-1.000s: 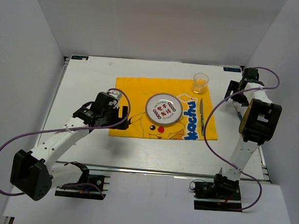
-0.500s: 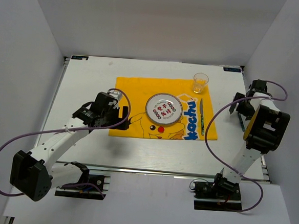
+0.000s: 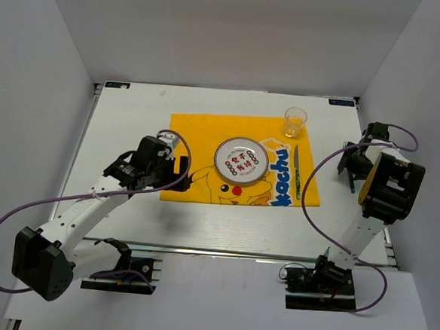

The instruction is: Set the dinner table for one person

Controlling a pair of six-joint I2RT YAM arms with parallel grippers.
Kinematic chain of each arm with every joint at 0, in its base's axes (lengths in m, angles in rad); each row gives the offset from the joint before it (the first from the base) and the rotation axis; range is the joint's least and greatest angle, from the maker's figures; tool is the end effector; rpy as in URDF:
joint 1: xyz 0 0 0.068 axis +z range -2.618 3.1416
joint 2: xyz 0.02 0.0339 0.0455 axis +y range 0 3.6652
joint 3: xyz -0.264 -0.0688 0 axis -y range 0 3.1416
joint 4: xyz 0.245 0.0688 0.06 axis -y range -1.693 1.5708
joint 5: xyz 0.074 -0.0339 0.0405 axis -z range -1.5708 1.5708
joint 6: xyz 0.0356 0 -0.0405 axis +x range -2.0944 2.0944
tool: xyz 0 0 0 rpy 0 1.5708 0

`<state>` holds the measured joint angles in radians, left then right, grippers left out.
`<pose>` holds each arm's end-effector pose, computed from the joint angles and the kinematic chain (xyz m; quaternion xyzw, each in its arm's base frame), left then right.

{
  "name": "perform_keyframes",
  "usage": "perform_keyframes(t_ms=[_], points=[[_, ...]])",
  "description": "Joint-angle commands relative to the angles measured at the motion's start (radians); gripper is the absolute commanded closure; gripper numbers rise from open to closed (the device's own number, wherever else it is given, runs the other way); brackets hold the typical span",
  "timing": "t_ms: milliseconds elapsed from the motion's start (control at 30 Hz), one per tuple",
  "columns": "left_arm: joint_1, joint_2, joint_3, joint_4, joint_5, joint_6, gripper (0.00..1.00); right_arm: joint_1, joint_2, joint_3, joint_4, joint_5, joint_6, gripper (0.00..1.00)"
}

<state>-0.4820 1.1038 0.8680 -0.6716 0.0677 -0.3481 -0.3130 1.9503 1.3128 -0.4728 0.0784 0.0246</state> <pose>0.1945 -0.1045 0.2640 0.0742 0.9421 -0.1605 0.2849 0.3788 -0.1255 0.1630 0.1723 0.9575 -0.0705 0.2202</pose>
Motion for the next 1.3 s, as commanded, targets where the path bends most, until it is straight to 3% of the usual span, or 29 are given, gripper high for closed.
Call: perform_keyframes(t_ms=[0, 233, 267, 533, 833, 933, 1000, 1100, 1267], points=[[-0.006, -0.027, -0.001, 0.017, 0.012, 0.011, 0.02, 0.0, 0.042, -0.052, 0.002, 0.04, 0.004, 0.42], [-0.006, -0.024, -0.001, 0.017, 0.014, 0.009, 0.02, 0.023, 0.042, -0.107, 0.019, 0.006, 0.058, 0.77], [-0.006, -0.024, -0.001, 0.015, 0.011, 0.011, 0.02, 0.025, 0.041, -0.107, 0.016, 0.011, 0.069, 1.0], [-0.006, -0.025, 0.008, -0.003, -0.052, -0.012, 0.02, 0.155, -0.076, -0.066, -0.026, -0.006, 0.116, 1.0], [0.016, -0.068, 0.023, -0.02, -0.138, -0.049, 0.02, 0.348, -0.367, -0.078, -0.102, 0.017, 0.176, 1.0], [0.016, -0.11, 0.032, -0.057, -0.282, -0.125, 0.02, 0.437, -0.448, -0.15, -0.084, 0.015, 0.244, 1.0], [0.025, -0.13, 0.06, -0.124, -0.463, -0.182, 0.02, 0.506, -0.478, -0.187, -0.046, -0.005, 0.322, 1.0], [0.025, -0.188, 0.068, -0.196, -0.665, -0.287, 0.02, 0.676, -0.443, -0.146, -0.007, -0.005, 0.433, 1.0], [0.025, -0.291, 0.048, -0.192, -0.704, -0.33, 0.02, 0.998, -0.233, 0.072, 0.048, 0.053, 0.598, 1.0]])
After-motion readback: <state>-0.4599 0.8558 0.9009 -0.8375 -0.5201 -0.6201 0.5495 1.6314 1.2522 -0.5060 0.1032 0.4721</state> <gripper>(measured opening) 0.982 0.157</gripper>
